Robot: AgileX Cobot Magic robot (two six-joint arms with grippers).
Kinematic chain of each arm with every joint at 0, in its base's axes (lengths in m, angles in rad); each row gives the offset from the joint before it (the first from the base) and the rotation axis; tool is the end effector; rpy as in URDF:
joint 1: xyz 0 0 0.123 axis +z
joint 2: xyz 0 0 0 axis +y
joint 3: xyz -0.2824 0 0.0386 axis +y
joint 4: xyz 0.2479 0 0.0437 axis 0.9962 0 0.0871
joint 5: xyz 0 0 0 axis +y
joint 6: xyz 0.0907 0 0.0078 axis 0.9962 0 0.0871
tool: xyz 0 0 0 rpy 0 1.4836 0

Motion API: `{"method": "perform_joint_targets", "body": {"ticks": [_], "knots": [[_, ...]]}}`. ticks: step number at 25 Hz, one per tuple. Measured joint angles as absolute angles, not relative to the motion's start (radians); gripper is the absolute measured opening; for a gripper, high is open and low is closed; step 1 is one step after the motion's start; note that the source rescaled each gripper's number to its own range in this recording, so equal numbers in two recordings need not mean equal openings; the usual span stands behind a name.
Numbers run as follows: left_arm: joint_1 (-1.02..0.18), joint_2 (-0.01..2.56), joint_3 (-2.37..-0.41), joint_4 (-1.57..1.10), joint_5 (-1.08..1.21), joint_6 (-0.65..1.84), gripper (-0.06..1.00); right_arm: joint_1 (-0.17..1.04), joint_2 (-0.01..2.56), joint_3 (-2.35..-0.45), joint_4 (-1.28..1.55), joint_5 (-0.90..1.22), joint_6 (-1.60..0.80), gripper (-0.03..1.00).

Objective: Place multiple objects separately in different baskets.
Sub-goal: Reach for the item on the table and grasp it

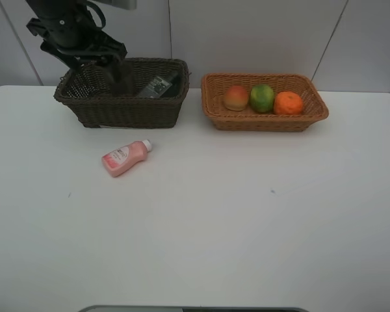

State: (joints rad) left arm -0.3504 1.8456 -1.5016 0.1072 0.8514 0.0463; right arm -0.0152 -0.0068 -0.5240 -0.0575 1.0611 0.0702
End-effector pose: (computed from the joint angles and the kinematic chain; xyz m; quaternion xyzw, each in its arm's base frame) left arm 0.3806 -0.1313 0.2607 0.2162 0.9480 0.0121 0.2334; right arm -0.0089 -0.0044 0.2838 0.0376 0.8440 -0.0140 0.5348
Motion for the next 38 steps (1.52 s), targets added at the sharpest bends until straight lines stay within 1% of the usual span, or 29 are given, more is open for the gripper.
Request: {"method": "perform_joint_targets", "body": {"ticks": [6, 14, 23, 30, 38], "knots": [[-0.429, 1.846, -1.441, 0.102, 0.861, 0.147, 1.0, -0.015, -0.007, -0.524, -0.057, 1.061, 0.07, 1.0], [-0.44, 1.918, -1.326, 0.101, 0.832, 0.216, 1.0, -0.015, -0.007, -0.524, -0.057, 1.061, 0.07, 1.0], [-0.444, 2.04, -1.324, 0.096, 0.782, 0.37, 1.0, -0.015, -0.007, -0.524, -0.057, 1.061, 0.07, 1.0], [-0.446, 2.106, -1.324, 0.066, 0.741, 0.422, 1.0, -0.015, -0.007, -0.524, -0.057, 1.061, 0.07, 1.0], [-0.453, 2.154, -1.324, 0.033, 0.694, 0.426, 1.0, -0.015, -0.007, -0.524, -0.057, 1.061, 0.07, 1.0]]}}
